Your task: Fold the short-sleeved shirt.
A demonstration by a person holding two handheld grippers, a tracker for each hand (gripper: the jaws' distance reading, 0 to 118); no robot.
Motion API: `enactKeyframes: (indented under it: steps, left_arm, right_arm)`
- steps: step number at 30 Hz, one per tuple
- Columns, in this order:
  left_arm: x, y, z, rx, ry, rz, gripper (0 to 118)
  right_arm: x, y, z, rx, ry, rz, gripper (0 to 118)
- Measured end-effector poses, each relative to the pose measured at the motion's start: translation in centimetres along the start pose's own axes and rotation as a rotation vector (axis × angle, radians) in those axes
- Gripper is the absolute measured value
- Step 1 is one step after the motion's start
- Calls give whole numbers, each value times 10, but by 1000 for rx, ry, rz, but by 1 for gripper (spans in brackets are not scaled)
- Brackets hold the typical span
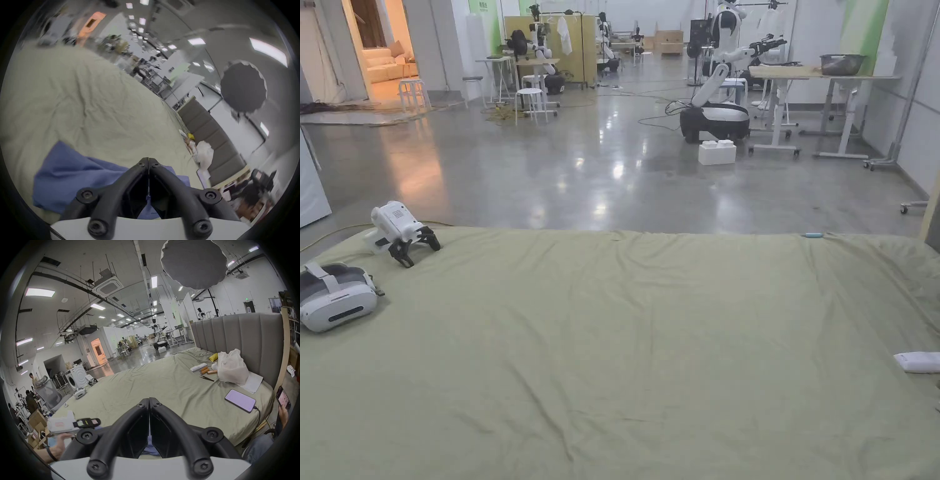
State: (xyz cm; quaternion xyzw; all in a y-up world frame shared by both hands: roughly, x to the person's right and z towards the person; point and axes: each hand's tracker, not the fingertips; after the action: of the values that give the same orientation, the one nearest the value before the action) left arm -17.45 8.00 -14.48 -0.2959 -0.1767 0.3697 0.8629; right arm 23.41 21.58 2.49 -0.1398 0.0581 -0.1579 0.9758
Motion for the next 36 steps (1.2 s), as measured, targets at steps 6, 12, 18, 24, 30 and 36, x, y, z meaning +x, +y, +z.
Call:
enactKeyframes:
  steps: [6,12,18,24,30,36]
  left_arm:
    - [-42,-53,-65,-201,-10,232,1]
    - [-22,-38,-53,-170,-6,95,14]
    - [-61,31,26,-29,29,4,97]
    - [-144,44,55,-6,91,268,79]
    - [-136,12,13,-49,101,294,21]
    - [-127,49,73,51,68,228,8]
  right_arm:
    - [-3,-2,5,-18,-2,4,0]
    - [-3,-10,0,-49,-10,1,0]
    - [-9,-16,-21,-85,32,-49,0]
    - [-12,-22,-31,-126,50,-45,0]
    - [-15,-19,-26,-125,29,-27,0]
    - [-10,-20,-24,-127,17,-36,0]
